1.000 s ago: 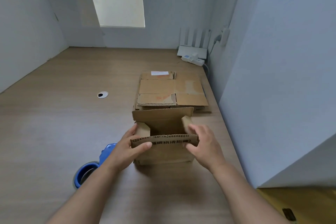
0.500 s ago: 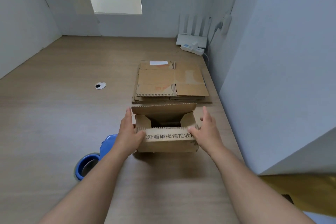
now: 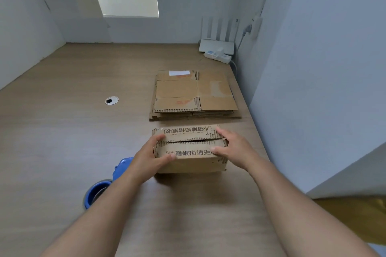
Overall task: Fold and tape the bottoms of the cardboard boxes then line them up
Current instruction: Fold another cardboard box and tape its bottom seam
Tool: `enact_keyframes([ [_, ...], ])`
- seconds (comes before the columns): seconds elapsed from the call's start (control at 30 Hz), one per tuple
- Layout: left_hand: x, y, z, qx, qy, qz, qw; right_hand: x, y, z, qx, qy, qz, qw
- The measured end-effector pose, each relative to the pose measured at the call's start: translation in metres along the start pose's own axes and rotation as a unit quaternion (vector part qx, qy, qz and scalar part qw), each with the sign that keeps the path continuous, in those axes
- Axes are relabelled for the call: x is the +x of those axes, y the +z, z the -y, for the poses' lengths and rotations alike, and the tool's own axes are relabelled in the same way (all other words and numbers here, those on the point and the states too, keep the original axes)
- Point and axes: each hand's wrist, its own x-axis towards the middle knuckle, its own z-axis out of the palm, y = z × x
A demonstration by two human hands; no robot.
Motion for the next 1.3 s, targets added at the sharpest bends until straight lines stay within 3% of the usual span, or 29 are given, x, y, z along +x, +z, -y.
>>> enact_keyframes([
  [0.17, -0.006, -0.011, -0.015, 0.042, 0.018, 0.016, 0.999, -0.009, -0.025, 0.017, 0.005, 0.0, -0.028, 1.0],
  [0.33, -0.011, 0.001, 0.001, 0.107, 0.01, 0.059, 0.992, -0.005, -0.004, 0.01, -0.034, 0.02, 0.02, 0.999],
  [0.63, -0.002, 0.008, 0.017, 0.042, 0.021, 0.015, 0.999, 0.001, 0.013, -0.004, -0.014, -0.008, -0.027, 0.999],
  [0.77, -0.02, 0.004, 0.016, 0.074, 0.046, 0.014, 0.996, -0.02, 0.015, -0.007, -0.043, -0.022, -0.011, 0.999],
  [1.0, -0.04, 0.002, 0.03, 0.107, 0.049, -0.011, 0.993, -0.042, 0.02, -0.005, 0.031, -0.037, 0.043, 0.998],
  [1.17, -0.029, 0.005, 0.033, 0.097, 0.03, 0.028, 0.994, -0.031, 0.044, -0.009, 0.071, -0.002, 0.081, 0.994],
  [1.3, -0.023, 0.006, 0.029, 0.075, 0.021, 0.055, 0.995, -0.031, 0.048, -0.019, 0.096, 0.014, 0.035, 0.995],
])
